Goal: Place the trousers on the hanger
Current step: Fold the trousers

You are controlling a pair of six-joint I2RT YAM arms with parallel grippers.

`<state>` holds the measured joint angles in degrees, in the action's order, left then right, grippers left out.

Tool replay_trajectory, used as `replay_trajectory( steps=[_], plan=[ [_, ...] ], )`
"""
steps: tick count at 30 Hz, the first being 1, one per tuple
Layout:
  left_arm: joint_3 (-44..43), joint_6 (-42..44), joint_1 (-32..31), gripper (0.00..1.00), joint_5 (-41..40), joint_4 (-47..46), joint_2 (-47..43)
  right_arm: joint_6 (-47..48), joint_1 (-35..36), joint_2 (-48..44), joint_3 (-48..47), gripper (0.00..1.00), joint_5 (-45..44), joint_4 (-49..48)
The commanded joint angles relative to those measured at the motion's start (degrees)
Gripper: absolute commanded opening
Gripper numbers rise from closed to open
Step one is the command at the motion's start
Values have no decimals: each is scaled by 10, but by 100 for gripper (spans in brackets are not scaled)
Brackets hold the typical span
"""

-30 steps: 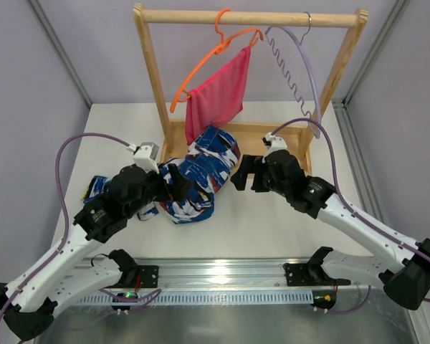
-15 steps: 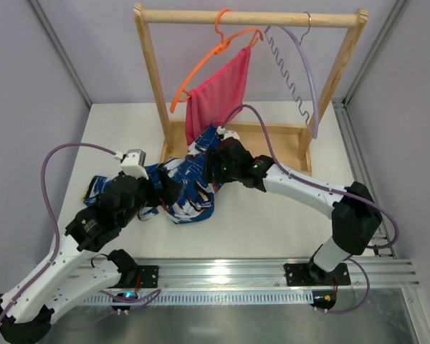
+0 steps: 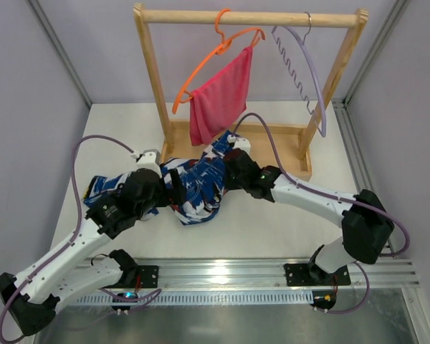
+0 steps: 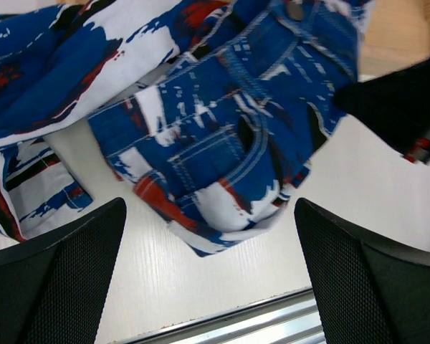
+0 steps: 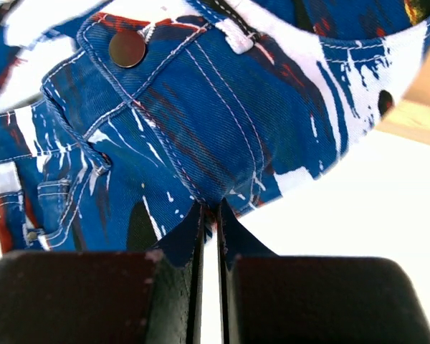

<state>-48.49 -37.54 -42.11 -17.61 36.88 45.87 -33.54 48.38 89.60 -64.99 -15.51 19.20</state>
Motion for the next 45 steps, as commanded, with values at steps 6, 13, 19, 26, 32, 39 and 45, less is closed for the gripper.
replay_trajectory(
  steps=[6,13,19,26,32,39,45],
  plan=[
    [16,-39,38,98,-23,0,58,-12,0,-115,139,4,-66,-46],
    [86,-48,117,99,104,-109,84,-1,-1,-162,167,14,-66,-64],
    [95,-35,135,97,146,-197,129,-8,-1,-202,180,29,-61,-47],
    [81,-32,135,86,216,-274,204,-6,0,-280,189,36,-57,-29],
    [56,-31,134,36,279,-285,229,-6,0,-331,174,38,-74,9],
    [41,-38,0,7,330,-355,188,-22,-3,-386,167,41,-178,69],
    [75,-33,-146,18,387,-469,244,-50,-15,-420,174,45,-205,94]
  ],
)
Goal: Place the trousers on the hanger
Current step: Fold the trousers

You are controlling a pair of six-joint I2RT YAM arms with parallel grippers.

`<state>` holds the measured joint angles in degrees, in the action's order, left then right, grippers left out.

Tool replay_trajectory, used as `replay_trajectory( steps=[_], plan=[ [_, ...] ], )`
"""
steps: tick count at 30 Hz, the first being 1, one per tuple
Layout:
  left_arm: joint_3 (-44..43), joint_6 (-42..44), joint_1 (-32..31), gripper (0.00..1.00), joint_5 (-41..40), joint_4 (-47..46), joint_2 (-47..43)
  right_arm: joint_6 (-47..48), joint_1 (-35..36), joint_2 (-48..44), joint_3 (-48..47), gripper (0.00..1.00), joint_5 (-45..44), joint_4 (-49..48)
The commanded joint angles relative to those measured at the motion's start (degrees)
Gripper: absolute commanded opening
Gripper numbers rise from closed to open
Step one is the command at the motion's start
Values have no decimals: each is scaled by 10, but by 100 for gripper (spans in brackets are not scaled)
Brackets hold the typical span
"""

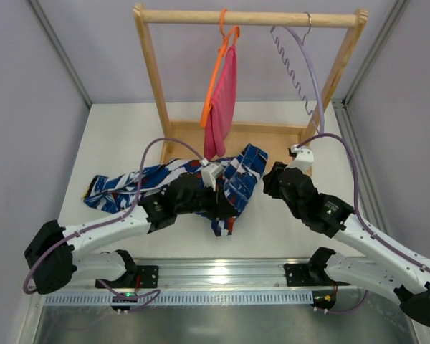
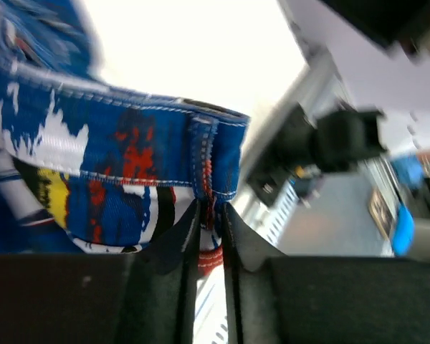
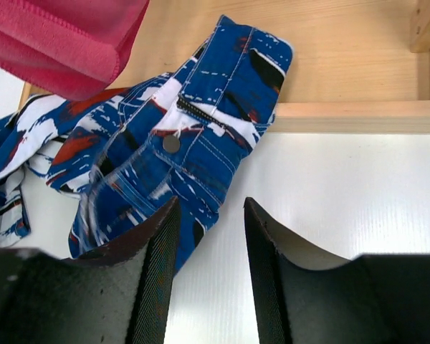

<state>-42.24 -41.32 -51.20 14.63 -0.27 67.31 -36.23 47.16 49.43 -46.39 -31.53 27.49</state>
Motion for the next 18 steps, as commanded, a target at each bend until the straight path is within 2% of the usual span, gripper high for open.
replay_trajectory(
  steps=[1,2,3,4,6,11,14,18],
  plan=[
    [17,0,-62,21,79,-114,41,-26,-4,-20,-11,45,-45,7],
    [20,-7,-67,25,93,-151,53,-28,-4,-21,-9,46,-44,6],
    [23,-16,-69,35,115,-169,75,-30,-5,-20,-9,47,-42,5],
    [28,-27,-70,40,140,-186,82,-30,-4,-17,-10,49,-41,3],
    [33,-32,-70,49,144,-211,92,-31,-4,-10,-13,51,-29,-1],
    [25,-40,-71,54,179,-227,118,-31,-4,22,-25,52,2,-7],
    [39,-49,-71,56,161,-243,99,-31,-4,41,-24,52,16,-8],
    [28,-17,-71,62,111,-169,58,-34,-5,57,-18,52,7,-2]
  ],
)
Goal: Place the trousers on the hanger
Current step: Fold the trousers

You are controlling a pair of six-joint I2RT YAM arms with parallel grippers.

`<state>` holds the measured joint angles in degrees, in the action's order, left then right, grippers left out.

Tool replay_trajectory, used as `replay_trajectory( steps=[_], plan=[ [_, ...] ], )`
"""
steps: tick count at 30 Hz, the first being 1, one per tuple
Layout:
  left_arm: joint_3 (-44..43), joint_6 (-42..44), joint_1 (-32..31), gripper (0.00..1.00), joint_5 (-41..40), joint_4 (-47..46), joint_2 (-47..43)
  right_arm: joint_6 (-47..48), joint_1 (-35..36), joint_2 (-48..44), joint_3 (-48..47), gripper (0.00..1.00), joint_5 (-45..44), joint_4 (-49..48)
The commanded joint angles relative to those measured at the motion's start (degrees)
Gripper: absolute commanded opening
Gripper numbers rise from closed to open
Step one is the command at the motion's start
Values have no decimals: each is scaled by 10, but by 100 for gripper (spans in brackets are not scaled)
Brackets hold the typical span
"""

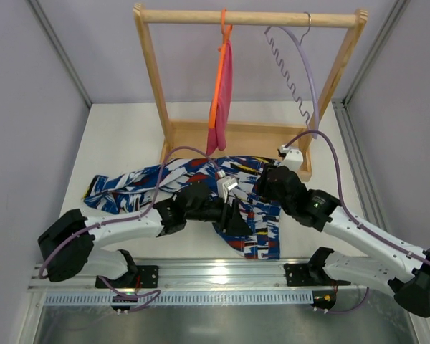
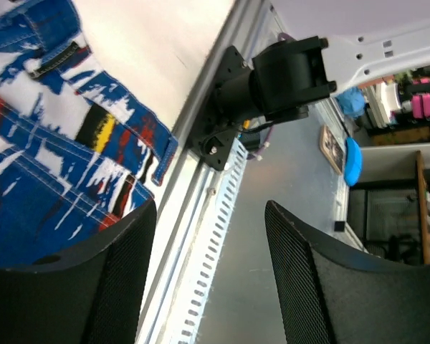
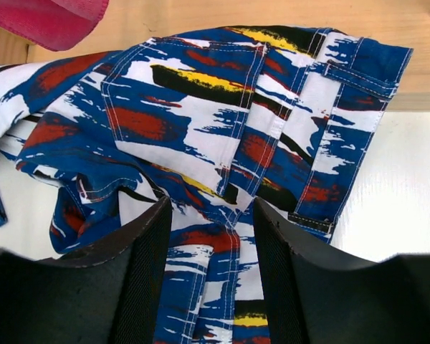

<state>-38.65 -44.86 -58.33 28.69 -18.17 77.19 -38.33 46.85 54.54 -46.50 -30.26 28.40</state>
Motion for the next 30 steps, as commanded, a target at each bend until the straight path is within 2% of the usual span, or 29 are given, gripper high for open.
replay_trajectory(
  steps=[1,6,10,15,17,20,22,23,25,26,30],
  plan=[
    [-14,28,1,63,-56,68,-51,-11,-2,7,-12,52,-18,-19],
    [-70,70,13,72,-238,239,-106,-39,-42,40,16,52,-48,-13],
    [-72,44,57,78,-313,306,-147,-38,-67,33,65,55,-79,-59],
    [-35,-12,182,84,-310,325,-206,-13,-143,0,126,56,-81,-173],
    [-13,-44,247,84,-285,321,-221,-16,-176,-7,155,57,-66,-207],
    [7,-71,311,87,-260,316,-247,-9,-240,-1,164,57,-24,-251],
    [9,-77,337,89,-271,341,-259,14,-302,11,168,57,65,-302],
    [9,-91,382,91,-275,357,-263,25,-342,43,166,57,141,-336],
    [15,-104,423,93,-252,366,-265,34,-383,69,159,57,221,-367],
    [18,-113,468,93,-233,364,-265,44,-391,88,158,57,239,-380],
    [51,-153,569,93,-153,349,-254,61,-400,148,143,57,296,-418]
  ],
)
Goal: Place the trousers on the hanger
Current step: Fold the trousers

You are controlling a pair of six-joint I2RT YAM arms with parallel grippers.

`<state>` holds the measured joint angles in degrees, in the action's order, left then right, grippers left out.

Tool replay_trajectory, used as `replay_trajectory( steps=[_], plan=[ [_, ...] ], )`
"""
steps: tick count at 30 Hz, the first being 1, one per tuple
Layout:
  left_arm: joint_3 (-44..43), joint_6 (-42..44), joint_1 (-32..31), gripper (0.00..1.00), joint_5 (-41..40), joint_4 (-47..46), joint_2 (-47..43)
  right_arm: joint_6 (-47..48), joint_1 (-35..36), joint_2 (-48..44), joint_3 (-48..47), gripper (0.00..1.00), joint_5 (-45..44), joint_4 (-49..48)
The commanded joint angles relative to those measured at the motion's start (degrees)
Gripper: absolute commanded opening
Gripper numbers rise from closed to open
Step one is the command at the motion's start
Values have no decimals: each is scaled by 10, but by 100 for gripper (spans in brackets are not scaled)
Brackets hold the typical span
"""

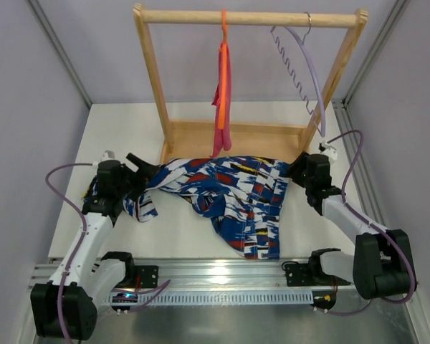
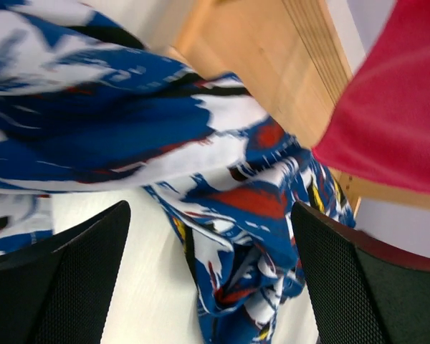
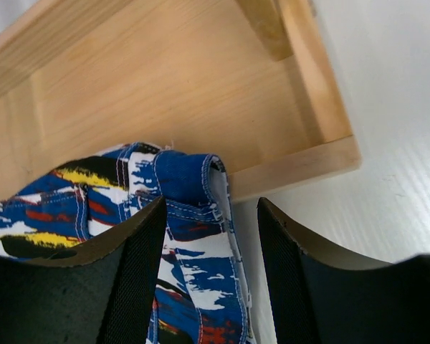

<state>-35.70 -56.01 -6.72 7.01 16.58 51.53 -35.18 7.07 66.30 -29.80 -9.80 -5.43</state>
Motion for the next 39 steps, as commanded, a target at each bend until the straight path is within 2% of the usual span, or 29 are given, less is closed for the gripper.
replay_trajectory(
  steps=[1,2,6,8,10,11,14,15,19,25,32,39],
  plan=[
    [25,-45,65,93,87,1,4,33,-2,40,-32,57,90,-78],
    [26,-44,99,92,93,6,9,34,-3,51,-36,57,90,-79],
    [6,-10,116,93,66,61,2,49,-3,71,-39,57,122,-103],
    [-1,-5,118,95,29,81,-5,51,-3,75,-42,50,124,-101],
    [-2,-7,121,95,7,110,-13,54,-3,76,-41,40,121,-100],
    [-2,-10,123,95,-16,118,-15,56,-3,75,-40,29,120,-99],
    [-6,-29,132,94,-53,165,-21,56,-3,65,-39,8,104,-83],
    [-1,-31,135,94,-65,169,-27,54,-3,59,-38,4,101,-71],
    [9,-31,137,93,-116,159,-43,55,-3,13,-25,4,73,-51],
    [12,-40,139,89,-139,121,-1,52,-3,-49,-14,4,60,-24],
    [18,-45,139,68,-154,43,65,49,-2,-89,5,4,79,-10],
    [19,-75,143,53,-185,11,125,56,-3,-147,6,4,90,17]
  ],
)
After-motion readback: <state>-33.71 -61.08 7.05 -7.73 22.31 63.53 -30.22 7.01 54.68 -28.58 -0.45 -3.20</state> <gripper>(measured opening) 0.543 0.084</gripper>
